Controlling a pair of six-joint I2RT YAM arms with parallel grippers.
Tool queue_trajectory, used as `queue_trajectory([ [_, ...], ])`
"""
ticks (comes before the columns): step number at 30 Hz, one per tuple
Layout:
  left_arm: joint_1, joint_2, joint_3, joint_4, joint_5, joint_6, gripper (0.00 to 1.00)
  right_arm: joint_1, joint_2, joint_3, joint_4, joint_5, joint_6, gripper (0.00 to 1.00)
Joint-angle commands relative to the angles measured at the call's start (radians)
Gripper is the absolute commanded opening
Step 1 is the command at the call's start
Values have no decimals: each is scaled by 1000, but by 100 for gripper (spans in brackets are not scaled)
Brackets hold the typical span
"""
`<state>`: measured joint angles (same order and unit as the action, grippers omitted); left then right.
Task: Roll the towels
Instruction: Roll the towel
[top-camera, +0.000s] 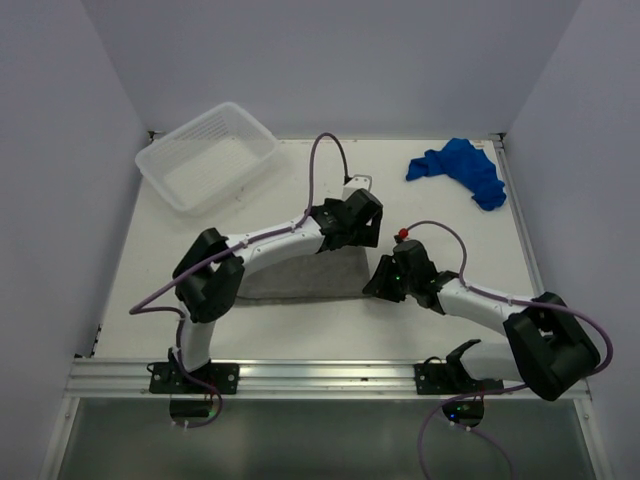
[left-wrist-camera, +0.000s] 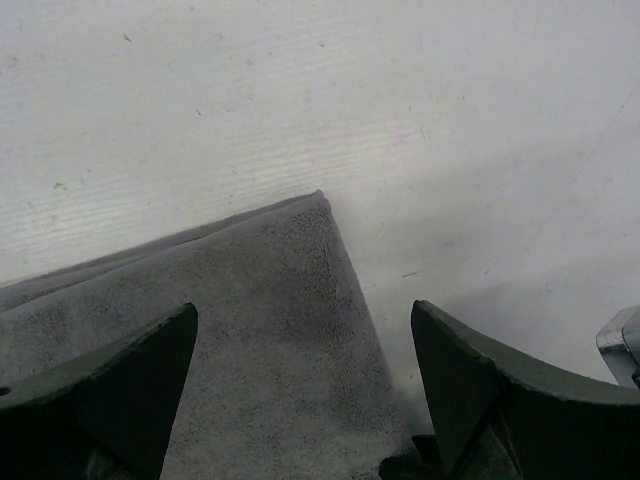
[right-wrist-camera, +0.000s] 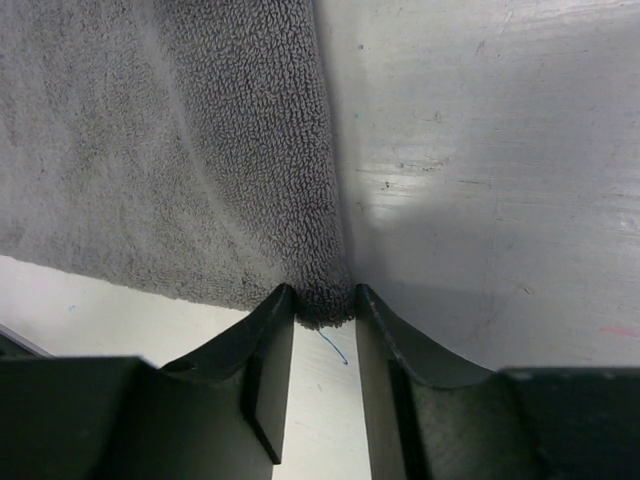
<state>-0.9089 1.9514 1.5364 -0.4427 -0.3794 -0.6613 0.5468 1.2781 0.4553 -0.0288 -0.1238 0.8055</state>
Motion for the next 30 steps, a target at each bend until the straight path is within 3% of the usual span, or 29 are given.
queue_trajectory([
  [1, -16, 47, 89, -56, -30, 0, 91, -8, 23, -21, 73, -4, 23, 32],
  [8, -16, 119, 159, -85, -23, 8, 91, -8, 46, -29, 93, -17, 12, 18],
  [14, -16, 176, 217, -103, -27, 31, 92, -7, 49, -33, 109, -22, 11, 17],
  [23, -16, 328, 436, -218, -23, 46, 91, -8, 83, -52, 151, -17, 17, 15],
  [30, -15, 356, 502, -317, -128, 16, 88, -8, 69, -56, 127, -4, 4, 14],
])
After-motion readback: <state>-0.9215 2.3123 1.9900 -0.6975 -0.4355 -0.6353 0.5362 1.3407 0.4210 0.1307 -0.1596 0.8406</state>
